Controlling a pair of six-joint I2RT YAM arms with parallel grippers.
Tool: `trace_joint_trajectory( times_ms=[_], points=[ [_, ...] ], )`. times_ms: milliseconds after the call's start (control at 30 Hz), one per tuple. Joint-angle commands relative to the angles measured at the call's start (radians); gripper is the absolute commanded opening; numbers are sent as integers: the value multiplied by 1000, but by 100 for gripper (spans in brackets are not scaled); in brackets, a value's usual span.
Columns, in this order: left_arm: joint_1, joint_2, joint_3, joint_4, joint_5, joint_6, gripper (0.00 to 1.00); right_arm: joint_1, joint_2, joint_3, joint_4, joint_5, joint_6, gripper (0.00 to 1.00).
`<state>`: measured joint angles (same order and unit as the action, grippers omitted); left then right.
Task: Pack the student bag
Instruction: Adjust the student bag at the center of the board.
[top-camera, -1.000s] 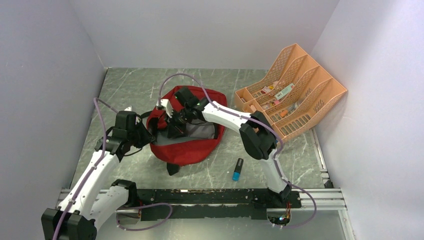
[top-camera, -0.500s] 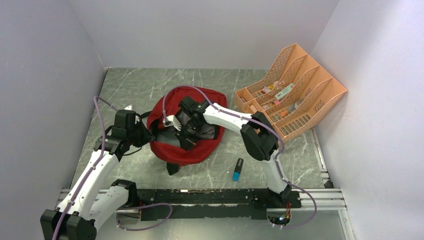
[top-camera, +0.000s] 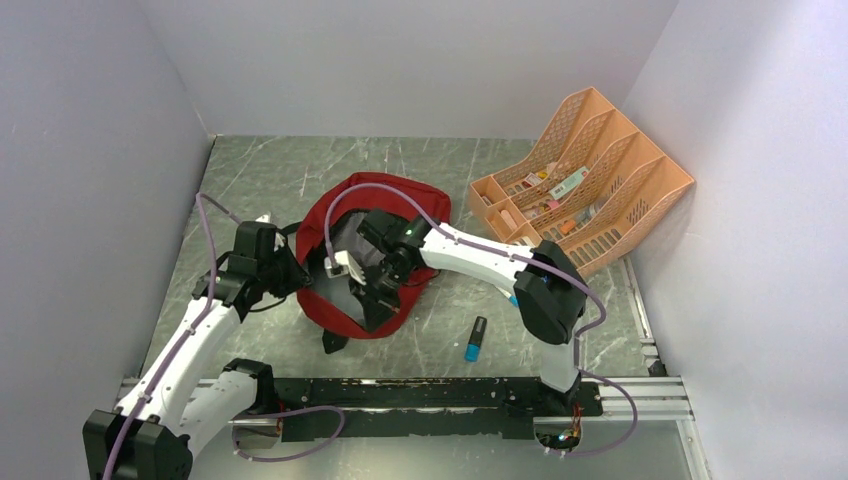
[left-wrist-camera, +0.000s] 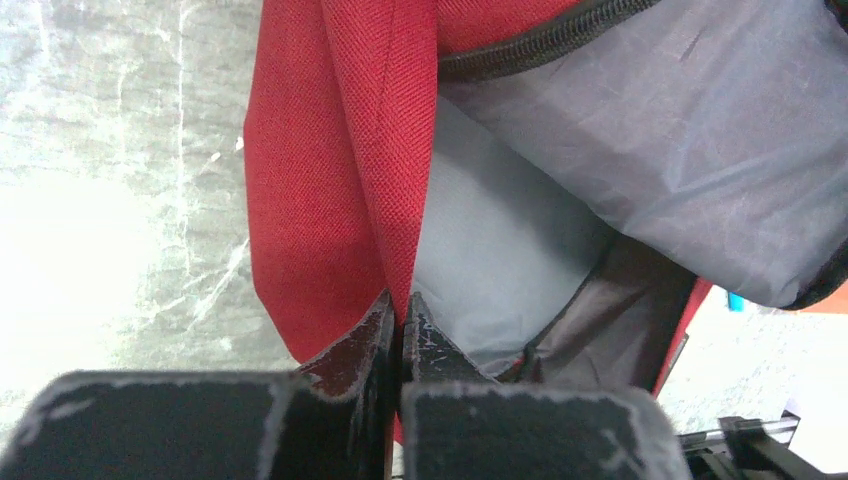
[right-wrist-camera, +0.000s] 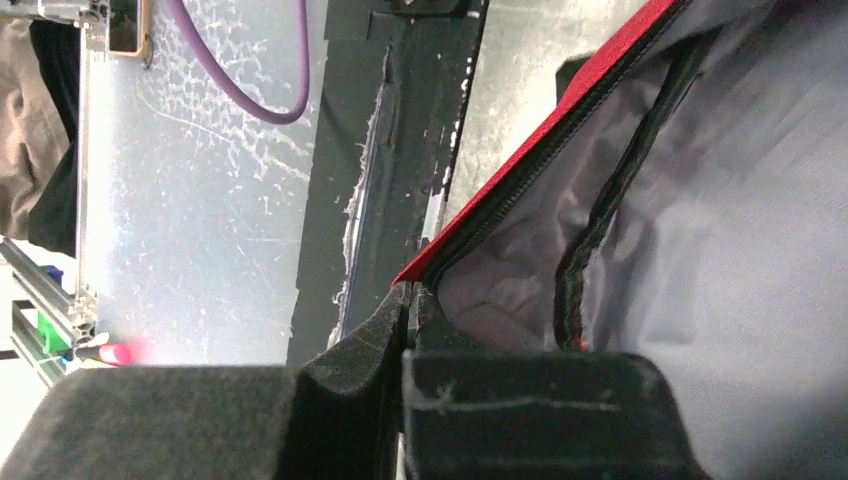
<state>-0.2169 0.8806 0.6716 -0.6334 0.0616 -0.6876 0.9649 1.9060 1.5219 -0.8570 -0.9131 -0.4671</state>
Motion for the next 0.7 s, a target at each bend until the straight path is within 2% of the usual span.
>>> trace_joint_trajectory(
  times_ms=[0, 133, 367, 433, 567, 667],
  points=[
    [1, 3, -6, 39, -2, 26, 5, 38, -38, -81, -12, -32, 55, 0],
    [1, 1, -10, 40, -3, 27, 5, 38, -96, -90, 101, 152, 156, 1],
    [1, -20, -13, 29, -2, 30, 5, 34, -244, -37, 346, 469, 270, 18],
    [1, -31, -16, 26, -3, 30, 5, 29, -283, -45, 435, 584, 282, 20],
    [1, -40, -21, 29, 5, 27, 5, -25, -302, -41, 537, 792, 322, 20],
    [1, -40, -20, 29, 7, 28, 5, -122, -236, 21, 524, 833, 393, 15]
  ],
)
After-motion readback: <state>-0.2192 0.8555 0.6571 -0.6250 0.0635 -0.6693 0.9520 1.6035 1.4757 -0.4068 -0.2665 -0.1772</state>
